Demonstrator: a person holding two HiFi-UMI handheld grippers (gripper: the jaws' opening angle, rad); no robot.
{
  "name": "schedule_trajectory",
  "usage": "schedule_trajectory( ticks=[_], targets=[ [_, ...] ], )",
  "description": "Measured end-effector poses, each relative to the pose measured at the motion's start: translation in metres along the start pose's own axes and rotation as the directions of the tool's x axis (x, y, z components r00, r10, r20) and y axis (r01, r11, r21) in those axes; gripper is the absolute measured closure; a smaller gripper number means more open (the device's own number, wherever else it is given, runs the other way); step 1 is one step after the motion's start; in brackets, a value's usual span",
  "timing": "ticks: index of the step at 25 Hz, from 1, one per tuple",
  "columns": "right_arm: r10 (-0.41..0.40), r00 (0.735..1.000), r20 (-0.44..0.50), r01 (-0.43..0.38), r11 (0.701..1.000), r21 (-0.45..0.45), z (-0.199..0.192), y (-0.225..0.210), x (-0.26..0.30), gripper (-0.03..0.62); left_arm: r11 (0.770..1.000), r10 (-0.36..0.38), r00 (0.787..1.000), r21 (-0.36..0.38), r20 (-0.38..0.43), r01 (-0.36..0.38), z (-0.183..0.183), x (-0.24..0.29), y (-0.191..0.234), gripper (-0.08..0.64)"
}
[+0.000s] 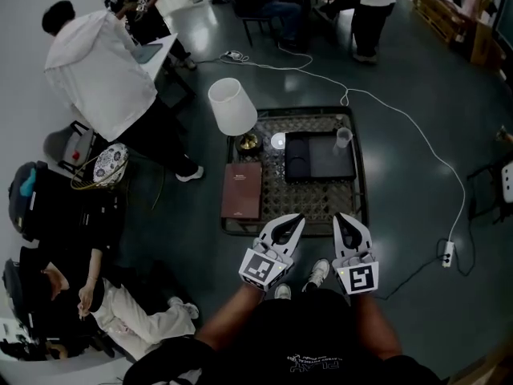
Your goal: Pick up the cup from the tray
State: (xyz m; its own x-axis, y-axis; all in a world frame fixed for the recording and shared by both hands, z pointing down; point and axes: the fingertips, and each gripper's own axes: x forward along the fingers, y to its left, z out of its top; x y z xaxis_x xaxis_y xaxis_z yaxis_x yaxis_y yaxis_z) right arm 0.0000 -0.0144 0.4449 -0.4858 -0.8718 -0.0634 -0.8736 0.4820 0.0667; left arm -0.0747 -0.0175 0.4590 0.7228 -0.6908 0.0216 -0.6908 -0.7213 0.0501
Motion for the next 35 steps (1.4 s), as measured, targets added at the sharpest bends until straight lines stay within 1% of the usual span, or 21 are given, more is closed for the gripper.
schedule_trajectory(
  ticks=[3,11,17,21,26,31,35],
  targets=[
    [0.012,1.000,0.010,-0.012,1.000,-0.005,-0.001,-0.013,0.007,0.583,1.000,0.003,1.000,0.005,-0.011,-0.003,-0.002,0.014,-0.001,0.551],
    [0.024,1.000,0.010,-0.024,1.000,0.016,-0.005,-0.044,0.016,0.583,1.000,0.017,0.999,0.014,-0.037,-0.017,-0.007,0.042,0.000,0.551],
    [0.025,1.000,0.012,-0.025,0.999,0.026,-0.009,-0.067,0.017,0.583,0.999,0.029,0.998,0.039,-0.055,-0.027,-0.006,0.060,0.000,0.551],
    [0.030,1.000,0.009,-0.030,0.999,0.020,-0.014,-0.081,0.015,0.583,0.999,0.045,0.997,0.024,-0.061,-0.044,-0.016,0.069,-0.001,0.551],
    [0.022,1.000,-0.016,-0.022,0.999,0.023,-0.018,-0.090,0.012,0.583,0.999,0.040,0.997,0.001,-0.068,-0.040,-0.022,0.080,-0.002,0.551],
    [0.010,1.000,-0.020,-0.010,1.000,0.029,-0.023,-0.099,0.025,0.583,0.999,0.032,0.997,-0.010,-0.068,-0.033,-0.024,0.096,0.007,0.551],
    [0.005,1.000,-0.031,-0.004,1.000,0.025,-0.027,-0.106,0.042,0.583,1.000,0.026,0.997,-0.012,-0.076,-0.027,-0.028,0.109,0.023,0.551]
  ],
)
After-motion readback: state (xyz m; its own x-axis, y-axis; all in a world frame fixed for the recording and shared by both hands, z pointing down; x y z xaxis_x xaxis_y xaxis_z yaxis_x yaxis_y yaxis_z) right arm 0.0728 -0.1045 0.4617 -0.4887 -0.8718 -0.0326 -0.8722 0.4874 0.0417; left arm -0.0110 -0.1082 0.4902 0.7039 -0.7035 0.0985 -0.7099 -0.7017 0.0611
